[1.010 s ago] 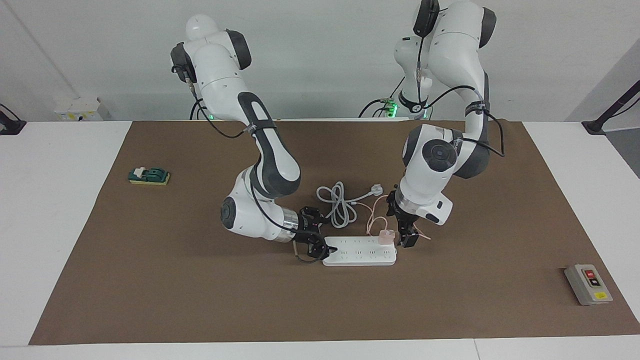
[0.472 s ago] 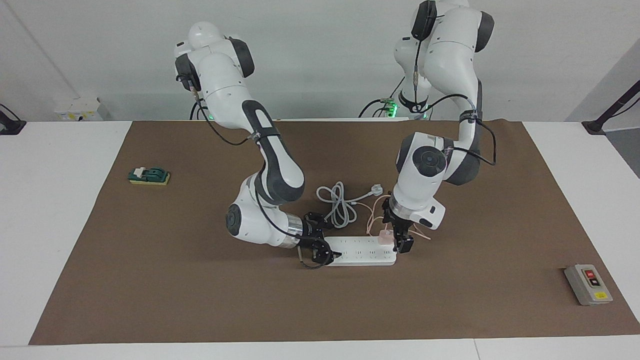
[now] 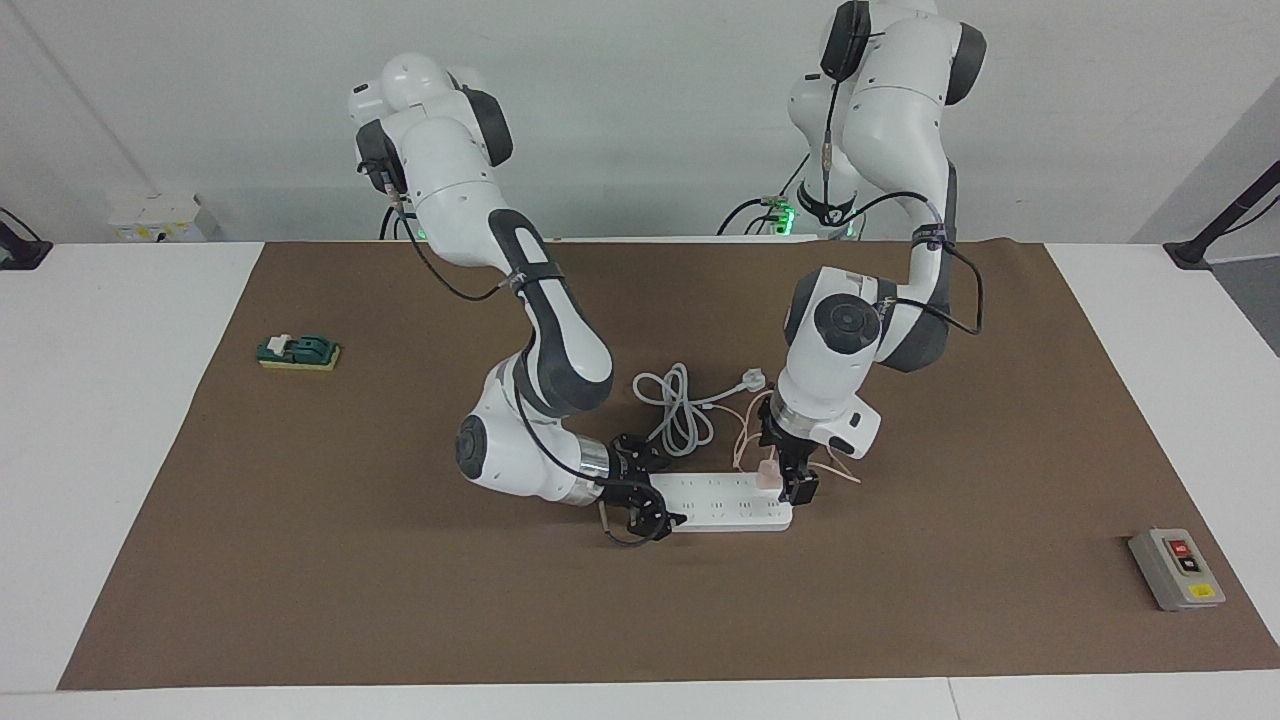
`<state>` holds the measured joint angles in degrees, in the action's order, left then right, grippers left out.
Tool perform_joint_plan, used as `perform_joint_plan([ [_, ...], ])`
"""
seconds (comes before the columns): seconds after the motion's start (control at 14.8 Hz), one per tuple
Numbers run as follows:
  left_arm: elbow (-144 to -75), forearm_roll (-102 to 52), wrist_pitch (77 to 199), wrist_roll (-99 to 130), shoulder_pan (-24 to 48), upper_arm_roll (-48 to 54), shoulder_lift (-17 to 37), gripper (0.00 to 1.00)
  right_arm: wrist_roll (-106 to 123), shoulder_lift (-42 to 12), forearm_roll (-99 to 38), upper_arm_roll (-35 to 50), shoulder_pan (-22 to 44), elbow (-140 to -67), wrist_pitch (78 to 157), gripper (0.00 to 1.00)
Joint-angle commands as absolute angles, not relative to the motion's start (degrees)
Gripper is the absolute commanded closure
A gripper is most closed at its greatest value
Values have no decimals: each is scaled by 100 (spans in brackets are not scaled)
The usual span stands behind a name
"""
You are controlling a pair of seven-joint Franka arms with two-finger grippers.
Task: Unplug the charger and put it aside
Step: 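Grasp the pink charger with the left gripper while the right gripper holds the strip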
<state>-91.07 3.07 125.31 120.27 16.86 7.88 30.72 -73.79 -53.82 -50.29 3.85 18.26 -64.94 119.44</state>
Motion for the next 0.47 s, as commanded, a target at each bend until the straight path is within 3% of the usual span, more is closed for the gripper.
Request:
perform_joint_plan([
  [0.0, -9237, 422, 12647, 12173, 1758, 694, 2988, 47, -7497, -5633, -4887, 273, 1872, -6179, 11962, 0],
  [0.07, -9229, 422, 12665, 12164, 1758, 703, 2988, 78, -7480, -5669, -4887, 272, 1872, -6170, 11979, 0],
  [0.13, -9229, 422, 12665, 12164, 1758, 694, 2997, 98, -7471, -5695, -4887, 272, 1872, -6179, 12119, 0],
  [0.34, -9229, 439, 12674, 12155, 1767, 694, 2997, 100, -7471, -5695, -4852, 272, 1969, -6223, 12173, 0],
  [0.4, -9229, 457, 12674, 12155, 1767, 703, 2997, 100, -7462, -5687, -4843, 272, 1960, -6231, 12173, 29],
])
